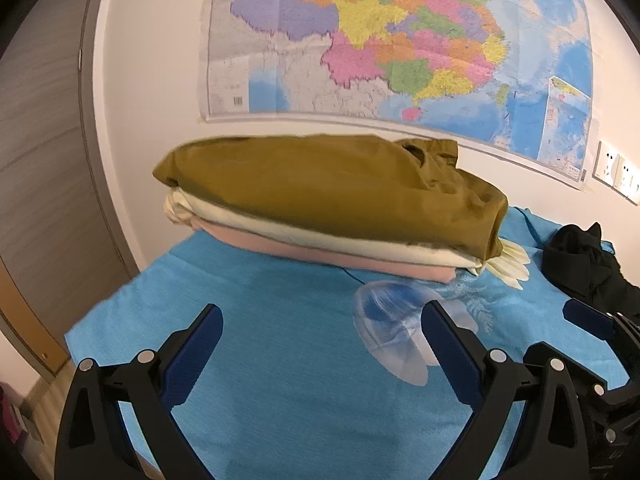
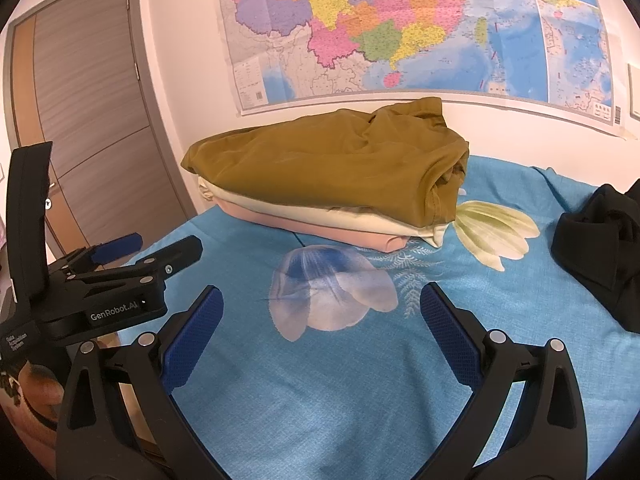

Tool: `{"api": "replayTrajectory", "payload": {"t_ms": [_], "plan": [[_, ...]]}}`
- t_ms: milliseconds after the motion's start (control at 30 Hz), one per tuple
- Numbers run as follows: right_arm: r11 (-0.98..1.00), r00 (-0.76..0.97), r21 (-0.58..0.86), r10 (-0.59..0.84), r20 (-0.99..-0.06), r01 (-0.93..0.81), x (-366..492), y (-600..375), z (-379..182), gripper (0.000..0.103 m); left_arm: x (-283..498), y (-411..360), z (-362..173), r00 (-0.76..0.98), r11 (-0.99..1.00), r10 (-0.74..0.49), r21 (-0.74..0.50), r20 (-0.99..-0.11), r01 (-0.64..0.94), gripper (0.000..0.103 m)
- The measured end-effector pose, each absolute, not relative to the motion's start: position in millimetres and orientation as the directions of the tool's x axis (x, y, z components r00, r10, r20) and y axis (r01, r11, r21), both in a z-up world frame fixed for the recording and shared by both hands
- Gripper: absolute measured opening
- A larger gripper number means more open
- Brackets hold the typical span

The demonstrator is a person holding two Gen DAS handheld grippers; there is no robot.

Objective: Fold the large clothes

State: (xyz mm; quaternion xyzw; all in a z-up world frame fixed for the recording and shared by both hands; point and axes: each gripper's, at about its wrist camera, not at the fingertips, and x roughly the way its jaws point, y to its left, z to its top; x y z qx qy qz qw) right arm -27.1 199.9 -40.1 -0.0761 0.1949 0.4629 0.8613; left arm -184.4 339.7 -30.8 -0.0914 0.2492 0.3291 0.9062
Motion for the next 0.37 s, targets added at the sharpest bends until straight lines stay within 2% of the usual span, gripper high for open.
{"api": "replayTrajectory", "payload": {"t_ms": [367], "plan": [[0.575,0.507,0.059,0.761,-0.406,-0.816,-26.6,193.2,-40.7,0.097,-177.0,332.0,-36.6,0.68,0.797,0.5,-0.022,-0.537,-0.604,0.096]]}}
